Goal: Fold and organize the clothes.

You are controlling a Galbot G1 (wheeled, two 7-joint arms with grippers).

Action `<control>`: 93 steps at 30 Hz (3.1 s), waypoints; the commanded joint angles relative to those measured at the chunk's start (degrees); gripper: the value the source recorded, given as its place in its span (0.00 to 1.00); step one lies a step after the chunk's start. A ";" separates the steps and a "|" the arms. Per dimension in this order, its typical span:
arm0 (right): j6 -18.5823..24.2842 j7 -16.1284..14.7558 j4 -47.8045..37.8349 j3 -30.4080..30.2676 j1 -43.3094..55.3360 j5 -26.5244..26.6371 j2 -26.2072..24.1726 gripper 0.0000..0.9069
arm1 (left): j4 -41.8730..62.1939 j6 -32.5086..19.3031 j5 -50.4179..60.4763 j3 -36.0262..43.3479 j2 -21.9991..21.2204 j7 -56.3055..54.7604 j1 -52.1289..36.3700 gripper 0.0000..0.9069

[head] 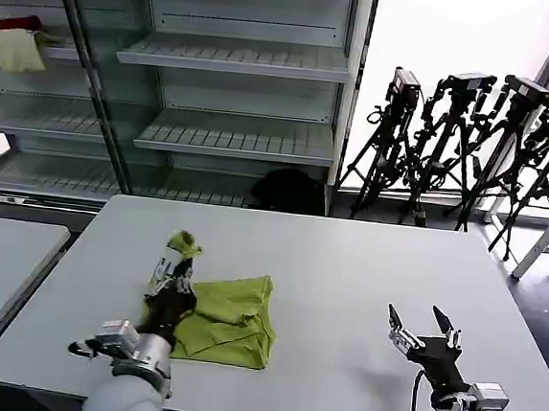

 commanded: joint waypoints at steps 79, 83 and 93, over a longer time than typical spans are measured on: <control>0.72 -0.32 -0.66 -1.79 0.83 -1.82 0.26 1.00 | 7.71 8.58 -3.18 -9.65 3.71 4.72 4.90 1.00; 0.88 -0.36 -0.83 -1.88 0.92 -2.00 0.36 1.00 | 9.19 8.11 -3.62 -8.76 2.60 4.86 3.50 1.00; 0.93 -0.40 -1.02 -2.37 1.42 -2.22 0.48 1.00 | 10.38 4.70 -3.79 -7.64 1.52 6.29 4.50 1.00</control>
